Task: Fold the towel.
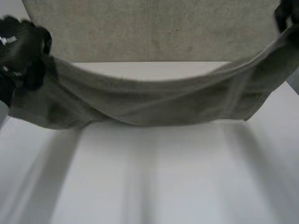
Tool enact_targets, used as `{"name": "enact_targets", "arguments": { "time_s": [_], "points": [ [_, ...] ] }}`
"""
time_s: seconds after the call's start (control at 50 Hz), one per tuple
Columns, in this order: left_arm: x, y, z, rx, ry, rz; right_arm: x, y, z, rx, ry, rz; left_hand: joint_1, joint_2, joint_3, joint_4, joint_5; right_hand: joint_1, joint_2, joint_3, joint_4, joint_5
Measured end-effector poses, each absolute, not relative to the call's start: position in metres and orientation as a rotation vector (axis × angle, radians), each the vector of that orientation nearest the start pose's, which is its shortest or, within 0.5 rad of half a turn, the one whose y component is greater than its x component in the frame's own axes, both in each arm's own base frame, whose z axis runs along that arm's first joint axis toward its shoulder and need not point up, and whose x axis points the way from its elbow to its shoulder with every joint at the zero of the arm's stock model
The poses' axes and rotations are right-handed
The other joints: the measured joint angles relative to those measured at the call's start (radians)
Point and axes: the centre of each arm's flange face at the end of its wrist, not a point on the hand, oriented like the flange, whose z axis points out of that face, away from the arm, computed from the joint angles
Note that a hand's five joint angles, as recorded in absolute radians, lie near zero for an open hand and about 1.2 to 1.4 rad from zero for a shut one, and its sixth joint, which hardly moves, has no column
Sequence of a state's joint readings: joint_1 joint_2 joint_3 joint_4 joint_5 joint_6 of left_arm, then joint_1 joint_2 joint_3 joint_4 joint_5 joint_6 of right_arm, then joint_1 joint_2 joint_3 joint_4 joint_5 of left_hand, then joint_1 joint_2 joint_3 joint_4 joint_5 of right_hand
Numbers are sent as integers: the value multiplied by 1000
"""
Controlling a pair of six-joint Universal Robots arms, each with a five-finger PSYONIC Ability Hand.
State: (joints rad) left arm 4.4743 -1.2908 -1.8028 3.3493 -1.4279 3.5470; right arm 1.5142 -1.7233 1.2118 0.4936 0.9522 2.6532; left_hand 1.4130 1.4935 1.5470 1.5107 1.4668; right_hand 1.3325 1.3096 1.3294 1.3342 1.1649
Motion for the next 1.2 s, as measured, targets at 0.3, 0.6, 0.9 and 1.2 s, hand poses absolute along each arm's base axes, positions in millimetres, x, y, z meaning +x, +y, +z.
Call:
{"name": "enact_targets", "arguments": {
  "time_s": [0.3, 0.6, 0.9, 1.2],
  "points": [
    [-212, -257, 319, 1015, 1888, -2126, 177, -259, 366, -1416, 1986, -2100, 0, 0, 1, 0, 6, 0, 0, 0, 0, 0],
    [-256, -350, 261, 1218, 1921, -1930, 277, -329, 275, -1789, 1948, -2145, 0, 0, 2, 0, 6, 0, 0, 4, 0, 0],
    [-261, -379, 435, 450, 1153, -2733, 287, -365, 409, -1008, 831, -3332, 0, 8, 3, 0, 7, 0, 0, 4, 0, 0],
    [-253, -370, 276, 741, 1705, -2442, 282, -364, 296, -1325, 1379, -2645, 0, 8, 3, 0, 13, 0, 5, 5, 0, 0]
  ]
}}
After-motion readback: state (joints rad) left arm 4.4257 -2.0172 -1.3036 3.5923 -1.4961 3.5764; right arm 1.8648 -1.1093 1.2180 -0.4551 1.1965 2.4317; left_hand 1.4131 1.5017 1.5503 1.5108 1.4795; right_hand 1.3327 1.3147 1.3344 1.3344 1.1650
